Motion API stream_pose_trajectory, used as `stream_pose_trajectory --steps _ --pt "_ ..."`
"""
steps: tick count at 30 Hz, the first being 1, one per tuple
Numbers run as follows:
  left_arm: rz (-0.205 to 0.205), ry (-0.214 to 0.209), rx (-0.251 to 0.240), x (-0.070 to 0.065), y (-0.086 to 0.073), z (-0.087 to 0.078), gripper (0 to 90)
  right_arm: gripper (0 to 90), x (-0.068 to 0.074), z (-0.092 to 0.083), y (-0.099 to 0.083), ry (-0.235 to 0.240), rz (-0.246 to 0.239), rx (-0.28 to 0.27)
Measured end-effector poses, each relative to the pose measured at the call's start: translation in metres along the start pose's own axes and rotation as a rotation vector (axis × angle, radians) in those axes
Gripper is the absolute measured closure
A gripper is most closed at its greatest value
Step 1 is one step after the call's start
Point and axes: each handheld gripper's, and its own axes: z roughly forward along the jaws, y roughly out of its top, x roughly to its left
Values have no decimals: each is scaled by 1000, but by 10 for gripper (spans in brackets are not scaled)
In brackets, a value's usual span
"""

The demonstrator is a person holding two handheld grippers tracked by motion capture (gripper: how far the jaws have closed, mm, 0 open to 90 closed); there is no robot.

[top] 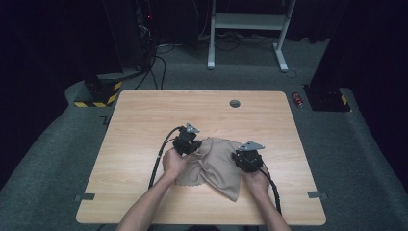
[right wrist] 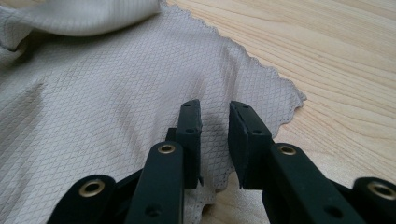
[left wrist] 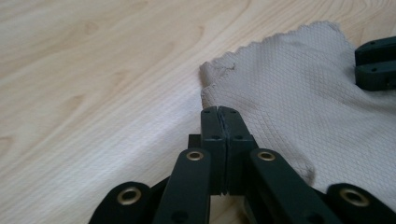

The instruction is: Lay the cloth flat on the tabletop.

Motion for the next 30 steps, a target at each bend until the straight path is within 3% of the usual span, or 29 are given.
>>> stream_pose_trajectory --steps 7,12,15,20,23,25,30 --pt "-21 49 -18 19 2 -11 894 742 -1 0 0 4 6 -1" --pt "-71 110 17 44 -5 -6 895 762 -2 1 2 12 9 3" --pt "-85 135 26 55 -7 -5 894 765 -4 2 7 15 0 35" --pt "-82 146 22 60 -11 -2 883 772 -11 1 14 17 26 38" --pt "-102 143 12 63 -14 0 818 776 -20 -4 17 4 62 21" --pt "-130 138 6 65 -17 0 745 774 -32 -3 18 -11 115 34" --pt "-155 139 12 70 -20 3 667 759 -40 2 20 -23 133 51"
